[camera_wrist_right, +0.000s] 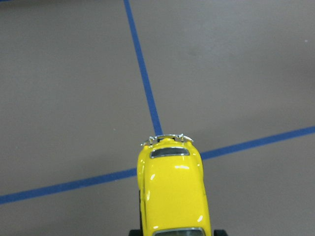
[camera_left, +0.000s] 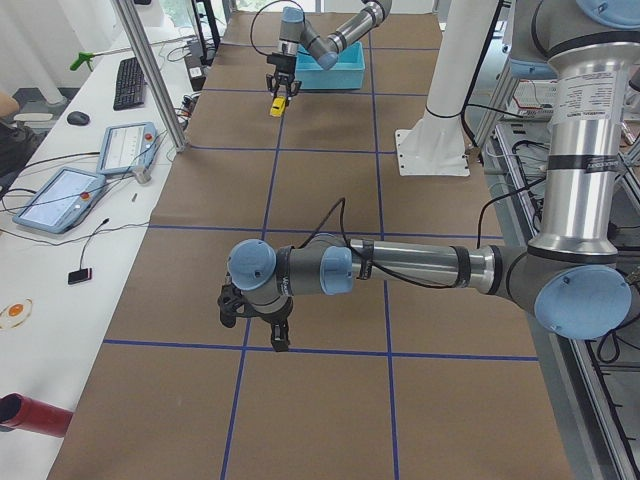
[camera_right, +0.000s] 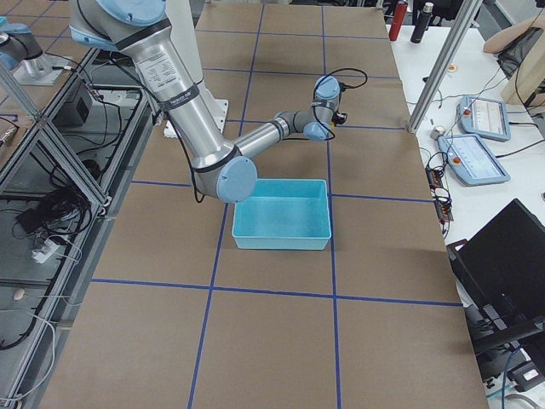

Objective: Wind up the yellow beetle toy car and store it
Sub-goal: 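Carry the car with the right gripper over the light-blue bin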

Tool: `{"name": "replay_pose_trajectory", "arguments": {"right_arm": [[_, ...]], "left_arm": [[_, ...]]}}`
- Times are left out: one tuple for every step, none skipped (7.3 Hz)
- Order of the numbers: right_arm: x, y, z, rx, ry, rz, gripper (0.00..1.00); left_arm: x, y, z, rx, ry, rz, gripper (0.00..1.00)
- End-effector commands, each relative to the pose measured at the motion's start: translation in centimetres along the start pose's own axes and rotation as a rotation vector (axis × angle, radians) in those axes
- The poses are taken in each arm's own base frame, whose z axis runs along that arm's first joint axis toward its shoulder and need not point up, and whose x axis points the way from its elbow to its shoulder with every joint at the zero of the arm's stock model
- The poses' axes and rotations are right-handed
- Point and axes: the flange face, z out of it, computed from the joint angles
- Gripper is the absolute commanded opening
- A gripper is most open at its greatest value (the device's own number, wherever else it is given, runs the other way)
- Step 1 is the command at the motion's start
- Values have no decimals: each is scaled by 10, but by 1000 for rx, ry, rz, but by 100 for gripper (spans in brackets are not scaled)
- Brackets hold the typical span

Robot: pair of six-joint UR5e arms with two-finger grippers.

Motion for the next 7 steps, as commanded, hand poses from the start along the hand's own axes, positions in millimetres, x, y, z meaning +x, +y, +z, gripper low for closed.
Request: {"name": "replay_pose_trajectory", "arguments": {"right_arm": [[-14, 38, -72, -79, 41, 74, 0], [-32, 58, -100, -112, 47, 98, 0], [-39, 84, -122, -148, 54, 134, 0], [-44, 119, -141, -181, 66, 164, 0], [-40, 150, -156, -204, 87, 188, 0], [-35, 178, -174, -181, 121, 201, 0], [-38, 211, -191, -161, 105, 212, 0]], "left_arm": [[1, -2, 0, 17, 7, 20, 100], [2, -3, -1, 26, 7, 30, 100], [-1, -5, 1, 50, 9, 60, 100], [-7, -9, 7, 71, 9, 86, 100], [-10, -10, 9, 76, 9, 90, 100], [-11, -10, 10, 76, 8, 90, 100], [-9, -10, 9, 78, 8, 93, 100]]}}
